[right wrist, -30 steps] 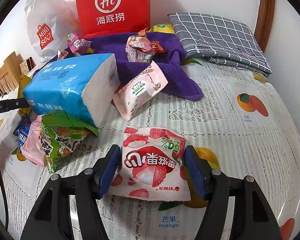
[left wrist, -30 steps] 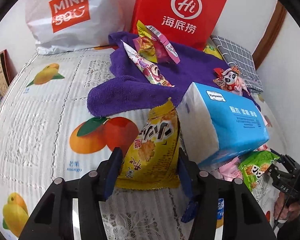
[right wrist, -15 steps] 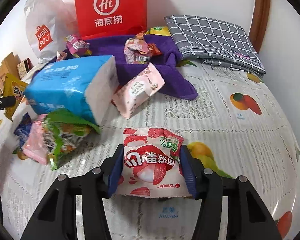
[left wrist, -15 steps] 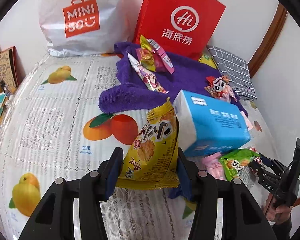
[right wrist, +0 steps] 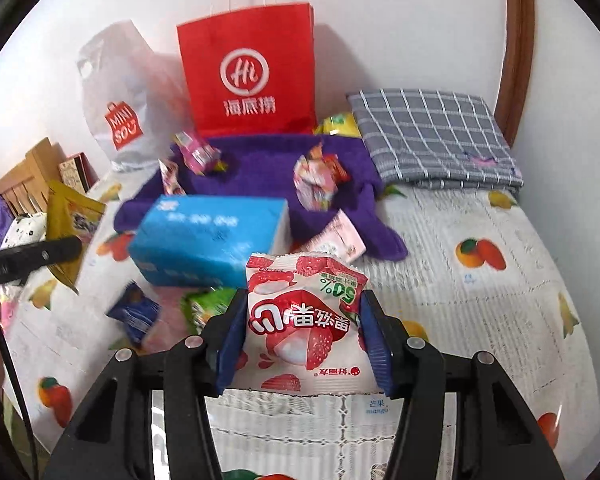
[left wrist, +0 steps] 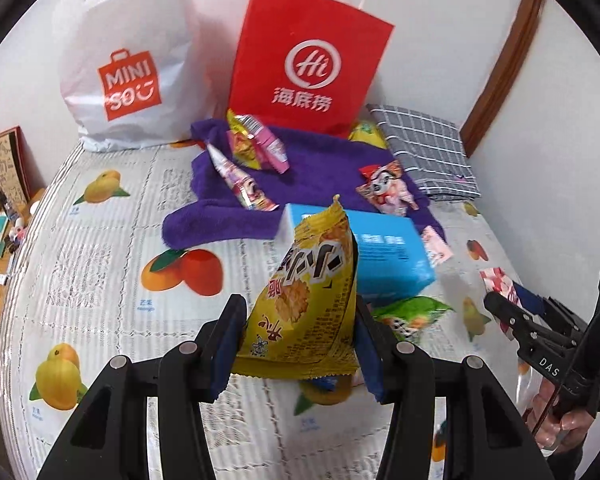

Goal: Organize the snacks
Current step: 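Carry the lychee packet with the right tool while the left tool carries the yellow bag to the towel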

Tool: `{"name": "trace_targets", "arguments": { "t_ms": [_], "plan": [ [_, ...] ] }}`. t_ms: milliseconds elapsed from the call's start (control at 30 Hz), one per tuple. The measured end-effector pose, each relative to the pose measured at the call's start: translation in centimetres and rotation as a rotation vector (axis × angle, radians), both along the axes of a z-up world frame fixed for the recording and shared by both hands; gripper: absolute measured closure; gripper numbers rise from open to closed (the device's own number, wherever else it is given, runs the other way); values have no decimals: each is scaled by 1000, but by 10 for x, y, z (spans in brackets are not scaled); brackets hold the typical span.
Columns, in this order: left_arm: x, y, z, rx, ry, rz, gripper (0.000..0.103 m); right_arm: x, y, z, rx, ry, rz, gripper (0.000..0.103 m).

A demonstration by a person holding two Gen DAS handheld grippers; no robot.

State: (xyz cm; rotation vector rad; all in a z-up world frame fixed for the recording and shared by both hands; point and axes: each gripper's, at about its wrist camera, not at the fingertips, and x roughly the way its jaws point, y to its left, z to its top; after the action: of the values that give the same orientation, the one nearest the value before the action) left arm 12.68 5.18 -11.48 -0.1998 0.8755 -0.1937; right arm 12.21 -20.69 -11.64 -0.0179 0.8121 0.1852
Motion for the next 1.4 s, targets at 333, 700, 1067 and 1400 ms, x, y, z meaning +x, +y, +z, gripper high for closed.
{"name": "trace_targets", "arguments": {
  "t_ms": [333, 700, 1067, 1400],
  "plan": [
    [-4, -24, 30, 9, -36, -19, 53, 2, 5, 44, 9, -30, -30, 49],
    [8, -37, 55, 26, -67, -29, 53, 11, 9, 69, 34, -63, -19, 49],
    [22, -37, 58, 23, -65, -21, 53, 26, 8, 75, 56, -61, -10, 49],
    [37, -33, 58, 12, -63, -15, 53, 45, 12, 76, 64, -53, -9, 49]
  ]
}}
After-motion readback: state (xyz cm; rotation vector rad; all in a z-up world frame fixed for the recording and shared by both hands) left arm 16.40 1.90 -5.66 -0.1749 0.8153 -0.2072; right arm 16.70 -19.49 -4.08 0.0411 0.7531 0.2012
